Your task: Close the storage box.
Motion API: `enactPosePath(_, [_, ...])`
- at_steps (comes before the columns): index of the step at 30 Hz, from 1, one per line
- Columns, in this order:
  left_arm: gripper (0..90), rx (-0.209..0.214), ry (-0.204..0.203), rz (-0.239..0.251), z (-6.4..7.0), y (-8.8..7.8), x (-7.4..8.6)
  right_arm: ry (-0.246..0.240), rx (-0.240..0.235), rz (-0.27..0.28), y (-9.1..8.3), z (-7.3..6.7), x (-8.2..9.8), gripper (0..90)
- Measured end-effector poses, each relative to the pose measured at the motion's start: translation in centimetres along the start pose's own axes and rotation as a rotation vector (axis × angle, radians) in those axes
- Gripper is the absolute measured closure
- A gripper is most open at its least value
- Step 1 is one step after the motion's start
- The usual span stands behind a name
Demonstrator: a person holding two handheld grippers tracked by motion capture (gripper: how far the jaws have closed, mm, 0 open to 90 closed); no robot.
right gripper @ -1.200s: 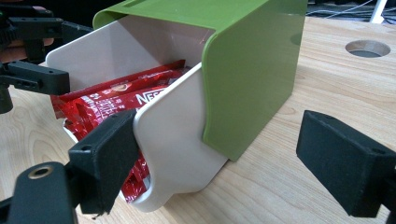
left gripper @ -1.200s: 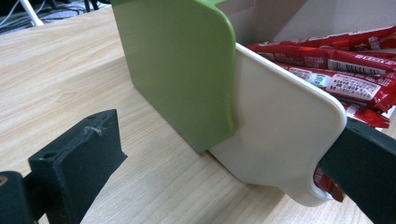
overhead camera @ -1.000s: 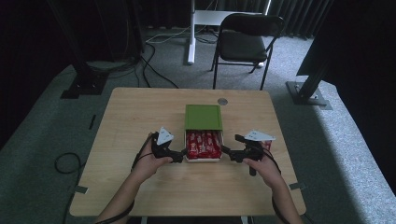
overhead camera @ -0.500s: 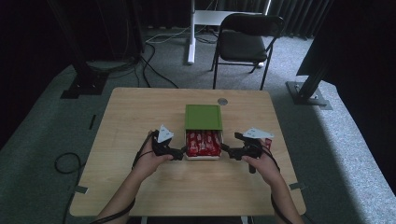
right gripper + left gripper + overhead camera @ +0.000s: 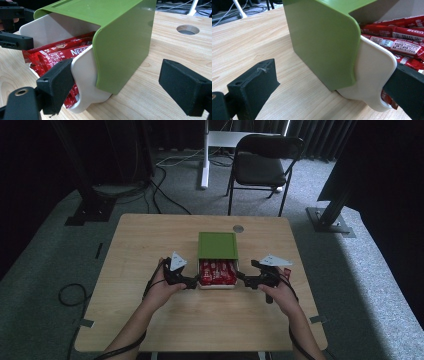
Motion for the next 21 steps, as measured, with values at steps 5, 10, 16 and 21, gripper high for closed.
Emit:
enactPosePath(5, [2.1, 0.001, -0.006, 0.004, -0.23, 0.22, -0.06, 0.001, 0.005, -0.001, 0.21, 0.15, -0.16, 12.5])
enactPosePath(10, [2.1, -0.004, -0.002, 0.004, -0.42, 0.49, -0.21, -0.008, 0.016, 0.002, 0.42, 0.28, -0.37, 12.5])
enactPosePath(16, [2.1, -0.006, -0.002, 0.001, -0.63, 0.77, -0.30, 0.004, 0.022, 0.008, 0.65, 0.40, -0.45, 12.5])
enactPosePath(21, [2.1, -0.015, -0.005, 0.005, -0.83, 1.04, -0.36, 0.003, 0.030, 0.012, 0.79, 0.46, -0.51, 12.5])
Point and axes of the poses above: each handheld gripper's, and its own axes: y roughly forward along the jaws, x roughly out of its underside, z roughly to its right, the point moved 2 cm from there along y, roughly forward along the jaws, and after that the axes turned 5 degrees about y, right-handed, at the moved point
